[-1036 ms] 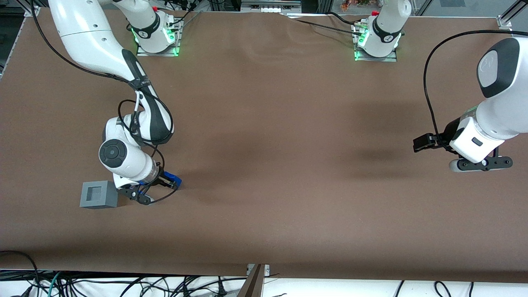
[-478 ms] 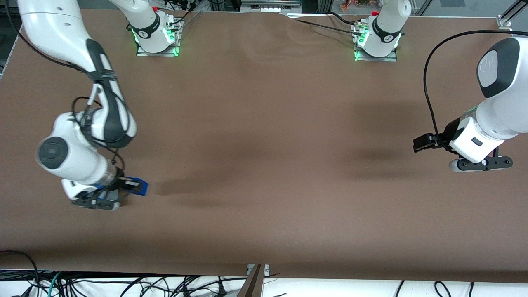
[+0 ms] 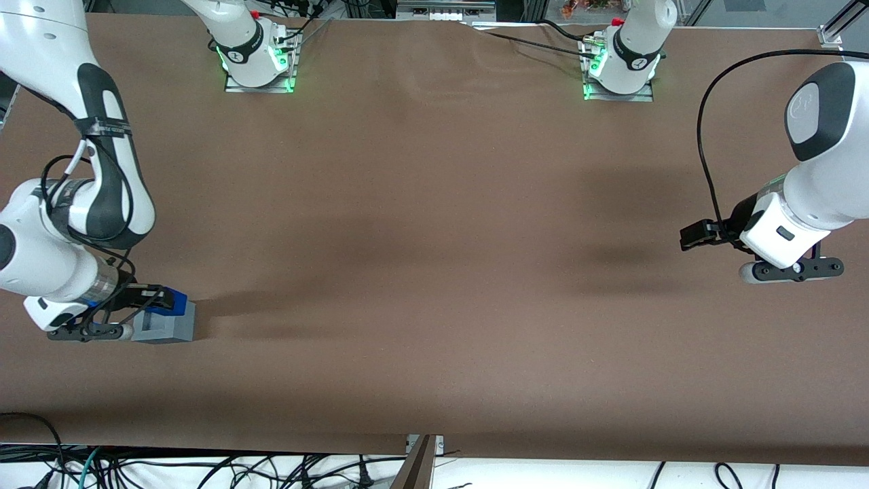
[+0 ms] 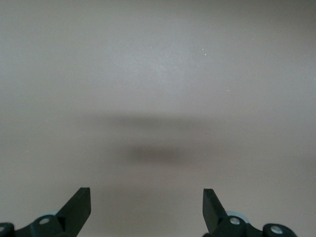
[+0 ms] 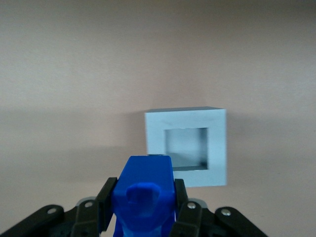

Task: Insert blue part into gray base with right arm
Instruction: 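Carry the blue part over the gray base's square opening, then lower the blue part into the gray base's opening and press down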

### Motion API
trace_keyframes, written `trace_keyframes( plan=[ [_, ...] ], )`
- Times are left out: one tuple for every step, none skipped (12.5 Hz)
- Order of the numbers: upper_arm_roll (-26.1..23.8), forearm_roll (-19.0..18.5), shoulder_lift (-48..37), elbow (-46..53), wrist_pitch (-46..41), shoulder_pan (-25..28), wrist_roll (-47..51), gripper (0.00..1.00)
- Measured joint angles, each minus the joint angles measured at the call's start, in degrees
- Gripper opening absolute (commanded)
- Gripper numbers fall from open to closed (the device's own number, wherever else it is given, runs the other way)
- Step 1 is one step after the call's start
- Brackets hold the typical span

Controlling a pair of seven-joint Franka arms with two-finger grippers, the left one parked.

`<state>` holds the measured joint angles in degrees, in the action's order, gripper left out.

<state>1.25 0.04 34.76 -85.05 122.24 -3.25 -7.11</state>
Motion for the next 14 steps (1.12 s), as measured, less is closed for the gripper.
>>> trace_keyframes(
  plan=[
    [0.00,0.00,0.00,0.00,0.00,-0.49,-1.18,0.33],
    [-0.01,0.00,0.00,0.00,0.00,-0.79,-2.31,0.33],
    [-0.01,0.00,0.04,-0.01,0.01,-0.95,-3.39,0.33],
    [-0.03,0.00,0.13,-0.02,0.03,-1.12,-4.49,0.33],
    [-0.02,0.00,0.30,-0.04,0.07,-1.45,-5.34,0.33],
    [-0.02,0.00,0.50,-0.04,0.29,-1.86,-6.30,0.33],
    [-0.02,0.00,0.64,-0.02,0.74,-2.24,-7.10,0.33],
    [-0.02,0.00,0.71,0.08,1.02,-2.53,-7.46,0.33],
    [-0.02,0.00,0.74,0.35,1.11,-2.66,-7.56,0.33],
    [-0.04,0.00,0.74,0.68,1.14,-2.67,-7.56,0.33],
    [-0.10,0.00,0.74,0.99,1.15,-2.67,-7.56,0.33],
    [-0.15,0.00,0.76,1.29,1.18,-2.67,-7.56,0.33],
    [-0.17,0.00,0.90,1.64,1.18,-2.67,-7.56,0.33],
    [-0.18,0.00,1.23,1.97,1.32,-2.67,-7.56,0.33]
  ],
)
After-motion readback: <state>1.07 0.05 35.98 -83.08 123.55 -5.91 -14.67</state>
